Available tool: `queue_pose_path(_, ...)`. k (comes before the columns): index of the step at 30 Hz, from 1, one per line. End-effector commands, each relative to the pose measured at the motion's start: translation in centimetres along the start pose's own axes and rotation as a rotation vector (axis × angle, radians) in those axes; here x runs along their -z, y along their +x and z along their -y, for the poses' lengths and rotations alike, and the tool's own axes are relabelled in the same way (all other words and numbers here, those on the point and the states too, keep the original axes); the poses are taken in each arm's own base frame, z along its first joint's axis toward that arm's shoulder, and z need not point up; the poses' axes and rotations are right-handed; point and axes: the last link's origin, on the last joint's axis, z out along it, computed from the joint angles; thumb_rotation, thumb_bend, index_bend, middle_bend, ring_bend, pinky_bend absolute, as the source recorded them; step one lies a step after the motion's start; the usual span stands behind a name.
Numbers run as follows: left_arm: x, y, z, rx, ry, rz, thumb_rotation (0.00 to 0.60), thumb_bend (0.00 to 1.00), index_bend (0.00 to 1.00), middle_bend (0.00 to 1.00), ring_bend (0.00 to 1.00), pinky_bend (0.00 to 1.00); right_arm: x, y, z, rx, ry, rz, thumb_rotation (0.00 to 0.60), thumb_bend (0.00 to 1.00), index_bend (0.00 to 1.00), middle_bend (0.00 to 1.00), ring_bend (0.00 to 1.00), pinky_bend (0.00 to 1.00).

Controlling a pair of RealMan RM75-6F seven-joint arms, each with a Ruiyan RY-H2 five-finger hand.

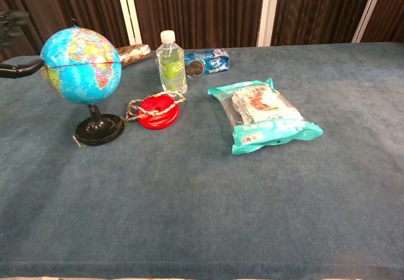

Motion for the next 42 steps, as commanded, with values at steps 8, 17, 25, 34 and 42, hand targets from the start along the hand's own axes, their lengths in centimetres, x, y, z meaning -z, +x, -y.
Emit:
queue_pose_path(8, -0.8, 0.2, 1.0, 0.001, 0.031, -0.006, 0.6, 0.31, 0.0, 0.0, 0.0, 0.02, 0.1, 0.1, -0.1, 0.003, -0.008, -0.006, 0.6, 0.11, 0.0, 0.0, 0.0, 0.0)
queue_pose_path(17, -0.3, 1.1, 1.2, -0.004, 0.019, -0.032, 0.6, 0.31, 0.0, 0.0, 0.0, 0.02, 0.0, 0.0, -0.1, 0.004, -0.008, -0.005, 0.6, 0.11, 0.0, 0.0, 0.0, 0.0)
queue_pose_path(25, 1.2, 3.5, 1.3, 0.011, -0.006, -0.082, 0.6, 0.32, 0.0, 0.0, 0.0, 0.02, 0.2, 0.1, 0.1, 0.0, 0.001, -0.004, 0.6, 0.11, 0.0, 0.0, 0.0, 0.0)
queue_pose_path(34, 3.3, 2.8, -1.0, 0.182, -0.061, 0.015, 0.6, 0.32, 0.0, 0.0, 0.0, 0.02, 0.3, 0.0, 0.3, -0.003, 0.014, 0.002, 0.6, 0.11, 0.0, 0.0, 0.0, 0.0)
queue_pose_path(42, 3.3, 0.3, -2.9, 0.122, -0.097, 0.031, 0.564, 0.3, 0.0, 0.0, 0.0, 0.02, 0.3, 0.2, 0.1, -0.013, 0.015, 0.0, 0.6, 0.11, 0.0, 0.0, 0.0, 0.0)
